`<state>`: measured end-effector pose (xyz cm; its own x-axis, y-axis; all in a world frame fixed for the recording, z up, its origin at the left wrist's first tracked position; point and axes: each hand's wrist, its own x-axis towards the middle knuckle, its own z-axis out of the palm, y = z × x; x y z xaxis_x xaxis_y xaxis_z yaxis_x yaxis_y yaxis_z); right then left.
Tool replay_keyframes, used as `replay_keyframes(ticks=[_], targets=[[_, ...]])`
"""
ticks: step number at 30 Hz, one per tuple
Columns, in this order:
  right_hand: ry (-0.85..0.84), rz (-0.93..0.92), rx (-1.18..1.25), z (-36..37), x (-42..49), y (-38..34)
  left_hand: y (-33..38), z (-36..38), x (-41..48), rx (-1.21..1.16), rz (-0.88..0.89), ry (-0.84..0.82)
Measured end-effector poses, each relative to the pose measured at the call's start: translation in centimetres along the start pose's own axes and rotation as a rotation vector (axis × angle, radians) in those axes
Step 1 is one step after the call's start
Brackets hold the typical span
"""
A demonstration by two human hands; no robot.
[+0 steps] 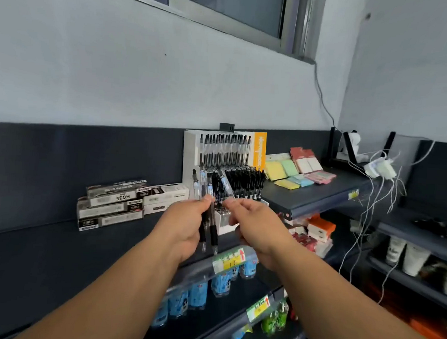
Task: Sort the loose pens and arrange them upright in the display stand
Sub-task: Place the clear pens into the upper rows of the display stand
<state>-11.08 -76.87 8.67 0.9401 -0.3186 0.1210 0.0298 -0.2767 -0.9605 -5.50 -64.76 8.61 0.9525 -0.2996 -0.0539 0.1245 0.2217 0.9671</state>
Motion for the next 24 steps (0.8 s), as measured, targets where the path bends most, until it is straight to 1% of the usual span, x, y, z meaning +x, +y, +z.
replay_keyframes(ticks=[4,9,15,17,21,24], targets=[[0.024,-0.036,-0.006,-0.9,5.6,-0.6,0.6,0.1,5.5,-0.021,0.025,0.018],[0.189,-0.144,-0.158,-3.4,13.2,-2.3,2.3,0.5,12.4,0.010,0.079,0.029],[0.280,-0.238,-0.355,-5.7,20.5,-3.5,3.5,1.9,17.5,0.091,0.147,0.039],[0.286,-0.252,-0.364,-6.0,22.2,-3.6,3.8,2.5,18.7,0.095,0.149,0.044],[0.241,-0.282,-0.291,-6.0,24.9,-3.4,4.6,3.4,20.1,0.110,0.157,0.058],[0.214,-0.305,-0.289,-5.9,26.4,-3.1,5.1,4.1,20.5,0.064,0.142,0.059]])
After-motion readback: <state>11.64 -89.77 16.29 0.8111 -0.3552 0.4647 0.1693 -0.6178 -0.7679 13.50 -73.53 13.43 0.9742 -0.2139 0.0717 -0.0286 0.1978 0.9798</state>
